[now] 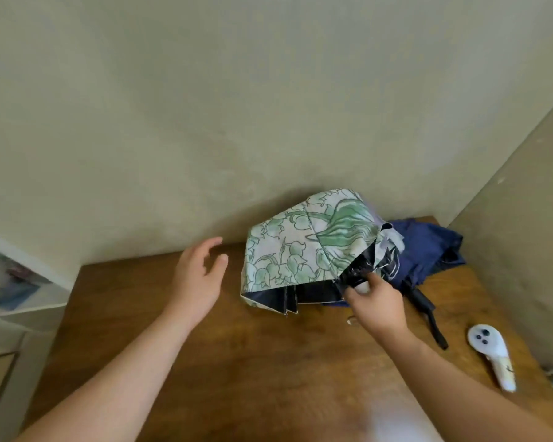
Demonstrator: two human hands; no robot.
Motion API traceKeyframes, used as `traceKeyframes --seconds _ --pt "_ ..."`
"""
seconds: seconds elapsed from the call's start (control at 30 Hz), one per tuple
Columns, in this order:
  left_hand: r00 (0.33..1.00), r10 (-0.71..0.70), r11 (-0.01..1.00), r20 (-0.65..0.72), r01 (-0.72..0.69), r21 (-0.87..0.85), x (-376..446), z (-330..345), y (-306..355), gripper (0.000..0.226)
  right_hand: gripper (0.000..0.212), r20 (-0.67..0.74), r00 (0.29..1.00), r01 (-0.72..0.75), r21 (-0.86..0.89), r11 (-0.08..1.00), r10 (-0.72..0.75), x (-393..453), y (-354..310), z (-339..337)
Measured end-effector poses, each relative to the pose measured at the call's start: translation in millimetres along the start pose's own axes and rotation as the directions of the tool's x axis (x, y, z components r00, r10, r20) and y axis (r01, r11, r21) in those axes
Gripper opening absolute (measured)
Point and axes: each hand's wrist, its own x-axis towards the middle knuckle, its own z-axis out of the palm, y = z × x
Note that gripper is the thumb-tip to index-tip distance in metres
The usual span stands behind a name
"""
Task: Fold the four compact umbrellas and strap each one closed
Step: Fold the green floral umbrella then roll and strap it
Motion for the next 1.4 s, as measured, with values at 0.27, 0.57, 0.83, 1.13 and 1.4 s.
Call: traceKeyframes --seconds 0.27,0.57,0.83,1.13,1.4 --pt "0.988 0.020 0.979 0.154 0.012 -0.202 -10.9 -100.4 2.3 0.051 0.031 -0.006 0.930 0.359 -0.189 0.914 -0.367 -85.2 -96.1 13.7" --pt "0.908 -0.197 0.747 0.370 0.384 -0.542 -43.5 -188.0 -30.1 0.055 0.031 0.048 0.842 0.539 -0.150 0.829 -0.538 -141.1 -190.1 24.6" --pt "0.906 -0.194 0.528 0.377 0.420 -0.738 -63.0 -227.2 -57.2 0.069 0.029 0.186 0.948 0.240 0.109 0.965 -0.257 -129.5 -201.4 44.0" --pt "0.886 0.025 0.327 0.463 0.430 -0.841 -74.3 -219.9 -27.8 0.060 0.028 0.287 0.906 0.396 -0.323 0.859 -0.309 -122.2 -154.1 77.2" --pt "0.987 -0.145 0.761 0.066 0.154 -0.631 -74.0 -204.3 -58.9 0.060 0.048 0.476 0.877 -0.139 0.122 0.983 0.065 -132.9 -112.2 89.9"
